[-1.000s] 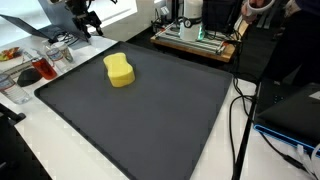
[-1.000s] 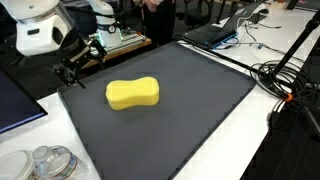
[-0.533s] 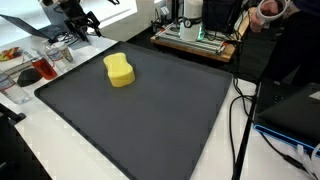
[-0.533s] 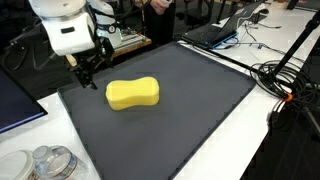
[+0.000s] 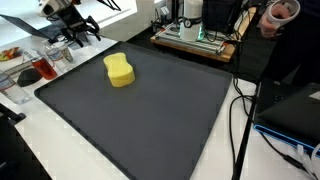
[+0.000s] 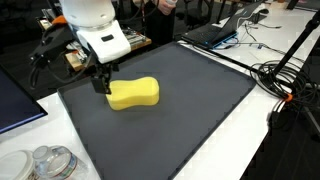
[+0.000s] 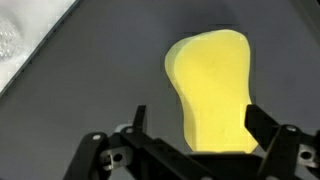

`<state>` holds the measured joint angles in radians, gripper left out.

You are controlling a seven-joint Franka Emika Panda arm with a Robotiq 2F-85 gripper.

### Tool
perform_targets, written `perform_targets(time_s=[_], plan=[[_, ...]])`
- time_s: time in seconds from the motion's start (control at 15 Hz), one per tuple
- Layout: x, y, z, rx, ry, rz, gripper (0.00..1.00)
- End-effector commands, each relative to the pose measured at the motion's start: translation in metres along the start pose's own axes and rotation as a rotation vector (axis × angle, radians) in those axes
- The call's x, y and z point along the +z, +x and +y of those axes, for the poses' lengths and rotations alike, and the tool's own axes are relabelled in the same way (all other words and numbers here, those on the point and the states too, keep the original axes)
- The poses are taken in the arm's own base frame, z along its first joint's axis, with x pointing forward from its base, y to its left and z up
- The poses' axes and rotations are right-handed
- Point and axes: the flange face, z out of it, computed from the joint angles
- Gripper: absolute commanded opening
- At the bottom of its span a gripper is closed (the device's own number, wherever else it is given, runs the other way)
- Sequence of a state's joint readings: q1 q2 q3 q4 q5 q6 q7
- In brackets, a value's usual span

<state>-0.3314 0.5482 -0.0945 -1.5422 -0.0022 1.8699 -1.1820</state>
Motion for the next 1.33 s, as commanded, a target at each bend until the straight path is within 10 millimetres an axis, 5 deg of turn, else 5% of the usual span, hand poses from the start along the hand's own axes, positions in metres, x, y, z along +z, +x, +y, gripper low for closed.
perform_targets(time_s=[0.0,1.27], plan=[[-0.002,0.021,0.001,-0.116,-0.006,-0.038,1.00],[0.012,0.163,-0.076,-0.501,-0.159,-0.192,1.00]])
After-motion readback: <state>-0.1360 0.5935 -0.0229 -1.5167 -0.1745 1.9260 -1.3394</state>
